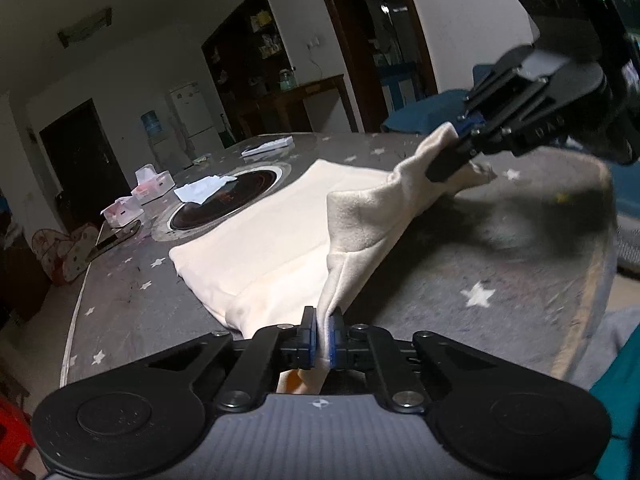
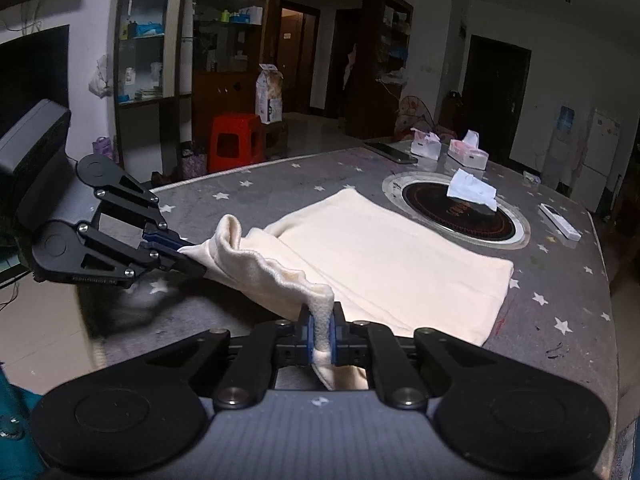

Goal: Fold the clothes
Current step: 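Lift the hem with both grippers and fold it toward the collar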

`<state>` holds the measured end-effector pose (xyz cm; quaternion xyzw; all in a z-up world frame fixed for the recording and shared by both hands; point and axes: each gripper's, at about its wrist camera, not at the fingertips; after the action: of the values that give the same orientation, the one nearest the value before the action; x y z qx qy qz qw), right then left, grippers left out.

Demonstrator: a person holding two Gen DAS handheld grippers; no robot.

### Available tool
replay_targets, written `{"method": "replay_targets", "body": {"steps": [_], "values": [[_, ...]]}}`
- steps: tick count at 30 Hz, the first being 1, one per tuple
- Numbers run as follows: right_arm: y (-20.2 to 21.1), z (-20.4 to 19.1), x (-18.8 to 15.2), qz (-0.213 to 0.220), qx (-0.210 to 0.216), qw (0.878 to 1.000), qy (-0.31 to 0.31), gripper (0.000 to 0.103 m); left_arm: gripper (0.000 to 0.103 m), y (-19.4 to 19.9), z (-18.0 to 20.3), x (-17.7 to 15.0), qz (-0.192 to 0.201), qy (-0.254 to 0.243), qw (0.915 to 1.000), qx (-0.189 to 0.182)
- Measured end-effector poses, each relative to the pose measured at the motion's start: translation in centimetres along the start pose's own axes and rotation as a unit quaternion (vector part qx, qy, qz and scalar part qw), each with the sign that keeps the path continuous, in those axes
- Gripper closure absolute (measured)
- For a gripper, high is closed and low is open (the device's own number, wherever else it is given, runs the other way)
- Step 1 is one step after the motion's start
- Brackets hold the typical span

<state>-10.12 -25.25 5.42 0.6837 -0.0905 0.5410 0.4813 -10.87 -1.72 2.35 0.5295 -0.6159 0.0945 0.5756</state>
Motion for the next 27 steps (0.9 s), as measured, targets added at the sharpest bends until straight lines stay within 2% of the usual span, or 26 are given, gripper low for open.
{"method": "replay_targets", "body": {"steps": [5,10,15,19,22,27], "values": [[2.9,-1.7,-0.3,0.003,0.015,1.0,0.011,0.097,0.097,3.6,0.8,0.1,0.003,0.021,0.9996,-0.02],[6.9,-4.1,-0.6,-0.009,0.051,0.998,0.019,0.097,0.097,8.4,1.9,0.3,0.003,0.034,0.9982,-0.049],[9.5,-5.5,0.2,-0.017,0.072,0.997,0.019,0.097,0.097,11.3,2.4,1.5,0.014,0.023,0.9982,-0.054],[9.6,-4.1,1.7,-0.014,0.066,0.998,0.011,0.097,0.097,10.4,1.3,3.0,0.031,0.019,0.9984,-0.045],[7.2,-1.9,3.0,-0.017,0.06,0.998,0.009,0.097,0.097,8.4,-0.2,4.3,0.039,0.019,0.9985,-0.035],[3.4,1.7,5.3,-0.023,0.048,0.999,0.006,0.097,0.097,2.7,-3.1,5.8,0.02,0.027,0.9993,-0.018]]}}
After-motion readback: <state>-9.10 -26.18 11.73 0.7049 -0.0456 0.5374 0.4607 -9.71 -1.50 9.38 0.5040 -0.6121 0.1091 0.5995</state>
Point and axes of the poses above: each gripper's, at about its wrist camera, not at the fingertips, and y roughly against the way its jaws point, z to its right, x to its top, and after that the axes turned 5 degrees about x, right-handed
